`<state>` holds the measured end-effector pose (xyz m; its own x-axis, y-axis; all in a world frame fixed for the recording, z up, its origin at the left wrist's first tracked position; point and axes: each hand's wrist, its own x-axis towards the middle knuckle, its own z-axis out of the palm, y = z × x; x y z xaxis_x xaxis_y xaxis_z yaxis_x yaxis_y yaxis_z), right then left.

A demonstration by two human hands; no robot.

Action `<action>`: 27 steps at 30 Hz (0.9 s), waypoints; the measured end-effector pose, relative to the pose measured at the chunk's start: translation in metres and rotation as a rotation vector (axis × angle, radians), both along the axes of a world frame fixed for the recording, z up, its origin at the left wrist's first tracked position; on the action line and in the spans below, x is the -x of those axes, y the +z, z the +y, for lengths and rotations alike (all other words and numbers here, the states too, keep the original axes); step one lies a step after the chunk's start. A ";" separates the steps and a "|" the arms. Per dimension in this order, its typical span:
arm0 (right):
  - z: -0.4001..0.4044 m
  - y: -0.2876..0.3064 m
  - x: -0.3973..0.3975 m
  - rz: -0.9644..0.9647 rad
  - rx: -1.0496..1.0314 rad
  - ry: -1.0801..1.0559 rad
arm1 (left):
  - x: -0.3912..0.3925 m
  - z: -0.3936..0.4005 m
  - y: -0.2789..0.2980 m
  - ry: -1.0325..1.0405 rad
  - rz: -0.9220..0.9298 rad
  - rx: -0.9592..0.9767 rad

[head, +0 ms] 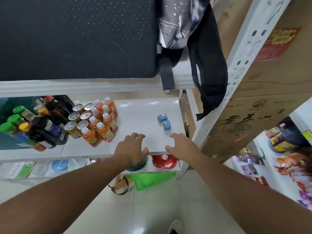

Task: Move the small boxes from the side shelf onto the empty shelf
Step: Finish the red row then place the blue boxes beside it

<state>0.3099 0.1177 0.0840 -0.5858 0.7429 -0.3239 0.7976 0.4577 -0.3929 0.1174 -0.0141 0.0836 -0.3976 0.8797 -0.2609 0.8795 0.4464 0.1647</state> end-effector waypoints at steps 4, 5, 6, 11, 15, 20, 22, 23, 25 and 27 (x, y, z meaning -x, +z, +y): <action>0.032 -0.024 0.026 -0.011 -0.021 -0.025 | 0.013 0.023 -0.022 0.040 -0.023 0.015; 0.037 -0.030 0.031 -0.016 -0.025 -0.045 | 0.016 0.029 -0.029 0.042 -0.030 0.015; 0.043 -0.038 0.036 -0.024 -0.028 -0.065 | 0.020 0.036 -0.035 0.044 -0.038 0.011; 0.078 -0.082 0.062 -0.049 -0.028 -0.149 | 0.044 0.088 -0.068 0.007 -0.061 -0.025; 0.096 -0.108 0.087 -0.008 -0.070 -0.193 | 0.066 0.134 -0.101 -0.006 -0.108 -0.083; 0.116 -0.142 0.110 0.004 -0.146 -0.242 | 0.087 0.199 -0.136 -0.032 -0.204 -0.158; 0.124 -0.155 0.113 -0.017 -0.199 -0.253 | 0.089 0.220 -0.151 -0.061 -0.258 -0.188; 0.127 -0.161 0.113 -0.008 -0.212 -0.265 | 0.088 0.228 -0.158 -0.078 -0.279 -0.198; 0.131 -0.169 0.111 0.032 -0.223 -0.286 | 0.086 0.239 -0.171 -0.098 -0.262 -0.224; 0.131 -0.172 0.108 0.046 -0.236 -0.287 | 0.084 0.243 -0.179 -0.107 -0.206 -0.268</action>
<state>0.2024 0.2489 -0.0881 -0.3532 0.9299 -0.1028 0.8905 0.3005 -0.3415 0.0337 0.2288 -0.0949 -0.2623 0.9617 -0.0799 0.8552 0.2700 0.4424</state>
